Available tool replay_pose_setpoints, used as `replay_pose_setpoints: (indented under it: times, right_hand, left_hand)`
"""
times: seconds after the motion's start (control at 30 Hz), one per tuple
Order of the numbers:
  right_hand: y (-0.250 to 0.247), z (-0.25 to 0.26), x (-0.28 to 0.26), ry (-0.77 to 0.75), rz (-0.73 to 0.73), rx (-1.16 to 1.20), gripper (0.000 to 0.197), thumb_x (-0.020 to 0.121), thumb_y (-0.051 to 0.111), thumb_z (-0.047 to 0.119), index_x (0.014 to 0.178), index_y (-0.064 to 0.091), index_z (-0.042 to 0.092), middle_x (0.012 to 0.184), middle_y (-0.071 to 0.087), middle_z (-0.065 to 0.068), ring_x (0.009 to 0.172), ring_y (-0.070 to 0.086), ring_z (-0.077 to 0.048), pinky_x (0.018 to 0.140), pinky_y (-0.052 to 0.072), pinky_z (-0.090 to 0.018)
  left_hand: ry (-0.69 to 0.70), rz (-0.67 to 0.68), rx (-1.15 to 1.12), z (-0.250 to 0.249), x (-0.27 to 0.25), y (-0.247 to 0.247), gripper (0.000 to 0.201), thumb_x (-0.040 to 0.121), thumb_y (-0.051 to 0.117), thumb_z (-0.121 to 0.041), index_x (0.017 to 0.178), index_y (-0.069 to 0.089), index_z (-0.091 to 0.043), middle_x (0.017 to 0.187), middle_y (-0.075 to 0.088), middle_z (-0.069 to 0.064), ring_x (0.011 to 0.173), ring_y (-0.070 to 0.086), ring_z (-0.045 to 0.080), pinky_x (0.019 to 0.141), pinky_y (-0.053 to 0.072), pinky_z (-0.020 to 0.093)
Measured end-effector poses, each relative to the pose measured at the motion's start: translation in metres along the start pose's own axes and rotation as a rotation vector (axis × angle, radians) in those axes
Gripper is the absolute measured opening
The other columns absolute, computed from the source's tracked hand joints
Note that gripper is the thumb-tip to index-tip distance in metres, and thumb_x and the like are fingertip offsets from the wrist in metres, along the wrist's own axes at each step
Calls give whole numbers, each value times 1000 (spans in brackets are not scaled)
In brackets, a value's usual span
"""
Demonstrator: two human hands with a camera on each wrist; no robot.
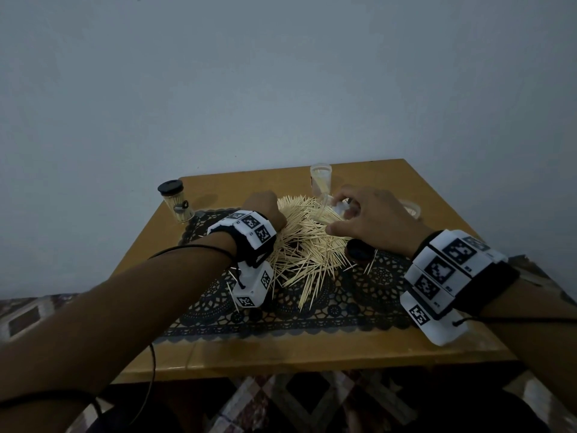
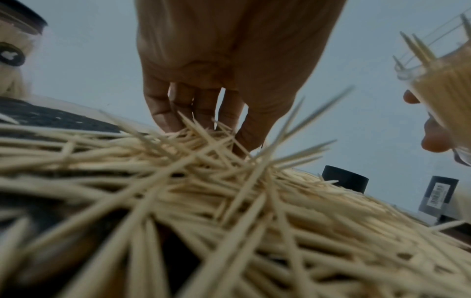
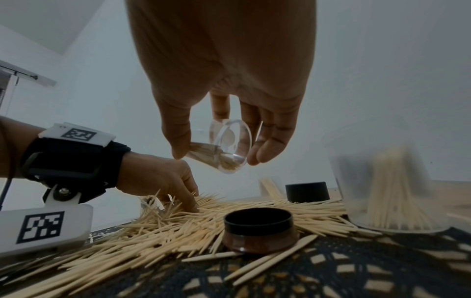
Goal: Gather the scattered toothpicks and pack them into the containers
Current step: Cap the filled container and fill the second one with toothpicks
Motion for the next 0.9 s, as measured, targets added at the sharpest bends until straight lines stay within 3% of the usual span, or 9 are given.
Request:
replay_pose_setpoints:
  times: [0.1, 0.33, 0.5, 0.67, 0.8, 0.9]
  right_hand:
    - [0, 2, 0, 0, -4, 1, 46, 69, 83, 40, 107, 65, 22, 85, 62, 5, 82, 61, -14, 66, 42, -26]
    - [3, 9, 0, 1, 11, 1, 46, 70, 83, 40, 109, 65, 22, 88, 62, 4, 82, 59, -12, 66, 39, -25]
    - [11, 14, -1, 11, 50, -21, 47, 72, 82, 41, 111, 63, 23, 95, 63, 2, 87, 59, -11, 63, 33, -12]
    - [21, 17, 0, 4, 74, -49, 47, 74, 81, 40, 113, 63, 21, 94, 58, 6, 80, 57, -8, 60, 36, -15]
    - [24, 18, 2, 5, 70, -76, 48, 73, 81, 42, 113, 62, 21, 93, 59, 5, 80, 59, -12, 58, 35, -16]
    - [25, 20, 4, 14, 73, -67, 48, 74, 81, 42, 112, 62, 21, 97, 61, 3, 86, 62, -17, 62, 38, -21]
  left_hand:
    - [-22, 6, -34, 4, -3, -1, 38, 77, 67, -11, 50, 40, -12, 51, 36, 1, 46, 32, 16, 41, 25, 20]
    - [-80, 12, -251, 17, -7, -6, 33, 78, 76, -23, 56, 55, -10, 54, 46, 1, 46, 38, 13, 41, 29, 21]
    - [-26, -13, -490, 19, -10, -15, 27, 81, 75, -29, 79, 73, -2, 70, 63, 6, 60, 52, 16, 56, 40, 23]
    - [36, -65, -589, 18, -15, -31, 34, 82, 74, -31, 82, 72, 2, 79, 72, 15, 61, 56, 15, 63, 45, 26]
    - [73, -70, -720, 16, -24, -47, 28, 81, 76, -27, 82, 73, 1, 74, 72, 15, 43, 53, 10, 50, 43, 20]
    - [129, -90, -784, 12, -25, -60, 26, 78, 78, -26, 80, 74, 0, 71, 70, 18, 50, 56, 19, 59, 50, 32]
Point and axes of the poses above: each hand's wrist, its own x-axis towards the middle knuckle, its own y-axis out of the palm, z = x × y, the point moved 9 cm from there along x, towards the middle knuckle
